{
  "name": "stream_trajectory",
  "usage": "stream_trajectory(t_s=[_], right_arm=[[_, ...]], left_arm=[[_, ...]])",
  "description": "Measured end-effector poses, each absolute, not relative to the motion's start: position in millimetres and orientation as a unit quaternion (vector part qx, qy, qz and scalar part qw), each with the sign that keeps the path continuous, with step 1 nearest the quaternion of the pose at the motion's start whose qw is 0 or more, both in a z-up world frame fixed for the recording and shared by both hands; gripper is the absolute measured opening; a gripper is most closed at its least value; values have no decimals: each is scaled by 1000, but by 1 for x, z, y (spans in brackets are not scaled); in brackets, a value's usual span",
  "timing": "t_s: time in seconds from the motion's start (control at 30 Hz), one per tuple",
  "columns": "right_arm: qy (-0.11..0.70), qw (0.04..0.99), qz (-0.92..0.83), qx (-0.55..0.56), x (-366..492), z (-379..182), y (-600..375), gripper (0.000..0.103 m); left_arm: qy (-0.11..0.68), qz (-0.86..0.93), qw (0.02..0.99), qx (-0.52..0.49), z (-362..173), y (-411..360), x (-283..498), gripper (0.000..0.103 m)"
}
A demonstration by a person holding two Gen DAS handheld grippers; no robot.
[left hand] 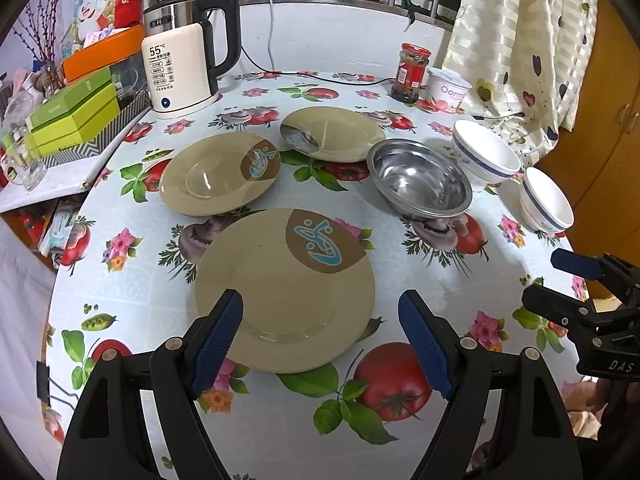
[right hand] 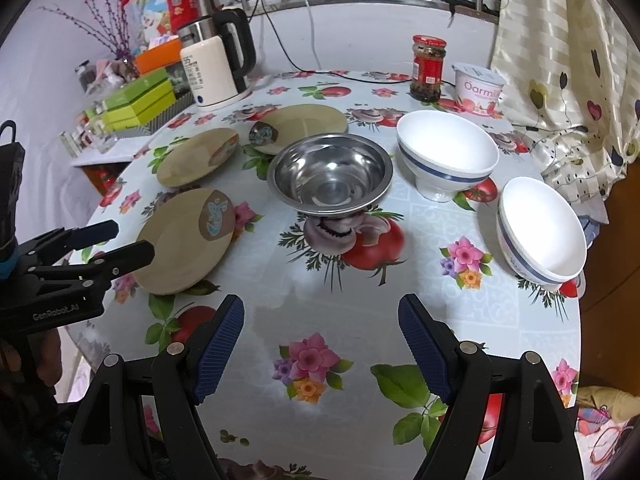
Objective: Organize plates and bowls
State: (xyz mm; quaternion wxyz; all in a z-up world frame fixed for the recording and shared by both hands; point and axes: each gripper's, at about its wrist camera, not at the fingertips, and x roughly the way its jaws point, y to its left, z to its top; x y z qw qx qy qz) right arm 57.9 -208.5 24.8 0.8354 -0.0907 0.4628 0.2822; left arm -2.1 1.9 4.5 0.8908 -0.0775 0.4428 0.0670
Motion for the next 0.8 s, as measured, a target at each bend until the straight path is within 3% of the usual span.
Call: stream_trajectory(t_s=[0.8], right_arm=[[465, 831, 289, -99, 59, 23, -202, 80]], left_arm=[[445, 65, 889, -91, -2, 4, -3, 80]])
